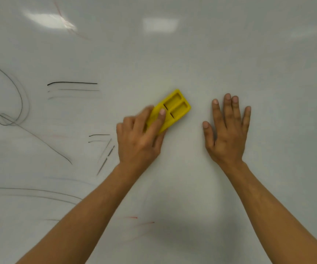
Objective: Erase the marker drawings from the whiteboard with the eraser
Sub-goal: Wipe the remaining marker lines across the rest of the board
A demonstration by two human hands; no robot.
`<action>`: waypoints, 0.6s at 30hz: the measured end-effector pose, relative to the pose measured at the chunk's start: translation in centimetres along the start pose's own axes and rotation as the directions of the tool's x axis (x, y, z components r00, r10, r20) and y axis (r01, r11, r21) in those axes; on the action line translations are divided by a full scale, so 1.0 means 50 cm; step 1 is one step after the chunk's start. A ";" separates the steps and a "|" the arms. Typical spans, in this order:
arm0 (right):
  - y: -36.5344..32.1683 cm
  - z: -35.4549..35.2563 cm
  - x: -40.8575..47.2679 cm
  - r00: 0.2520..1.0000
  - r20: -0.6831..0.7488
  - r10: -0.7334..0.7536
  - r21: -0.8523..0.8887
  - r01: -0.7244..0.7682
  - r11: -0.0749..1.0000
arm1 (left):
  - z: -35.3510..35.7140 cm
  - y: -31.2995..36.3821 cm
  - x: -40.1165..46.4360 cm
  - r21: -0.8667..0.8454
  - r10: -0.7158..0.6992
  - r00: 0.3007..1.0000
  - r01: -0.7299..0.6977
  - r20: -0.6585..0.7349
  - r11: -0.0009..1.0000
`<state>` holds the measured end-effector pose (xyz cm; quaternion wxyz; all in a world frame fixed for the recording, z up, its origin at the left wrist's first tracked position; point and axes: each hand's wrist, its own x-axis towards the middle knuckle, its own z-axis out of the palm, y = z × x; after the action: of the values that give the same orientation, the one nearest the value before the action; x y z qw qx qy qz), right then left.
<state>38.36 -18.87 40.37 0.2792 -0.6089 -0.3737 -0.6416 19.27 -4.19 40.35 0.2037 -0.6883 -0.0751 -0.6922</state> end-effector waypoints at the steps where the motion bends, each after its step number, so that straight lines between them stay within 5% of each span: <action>1: 0.000 0.000 0.000 1.000 -0.003 0.000 0.002 0.000 1.000 | 0.001 0.010 -0.038 -0.022 0.061 0.998 -0.061 0.023 0.998; 6: 0.000 -0.003 0.001 1.000 0.000 -0.010 -0.008 0.010 1.000 | -0.008 0.061 -0.264 -0.162 0.421 0.880 -0.393 0.220 0.905; 10: 0.001 -0.009 0.002 1.000 -0.009 -0.020 0.001 0.020 1.000 | -0.009 0.059 -0.282 -0.168 0.484 0.837 -0.455 0.255 0.874; 12: 0.009 -0.011 -0.001 1.000 -0.015 -0.024 0.004 0.024 1.000 | -0.011 0.053 -0.221 -0.132 0.451 0.866 -0.432 0.216 0.892; 15: 0.031 -0.016 -0.009 0.999 -0.028 0.017 -0.019 -0.017 1.000 | -0.004 0.030 -0.069 -0.050 0.225 0.970 -0.221 0.092 0.974; 18: 0.047 -0.016 -0.012 0.998 -0.011 0.066 -0.008 -0.066 0.998 | 0.009 0.018 0.076 0.021 0.062 0.998 -0.063 0.025 0.998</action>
<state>39.86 -20.91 40.12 0.2997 -0.6188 -0.3492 -0.6366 20.15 -5.53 43.96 0.2319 -0.6964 -0.0635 -0.6761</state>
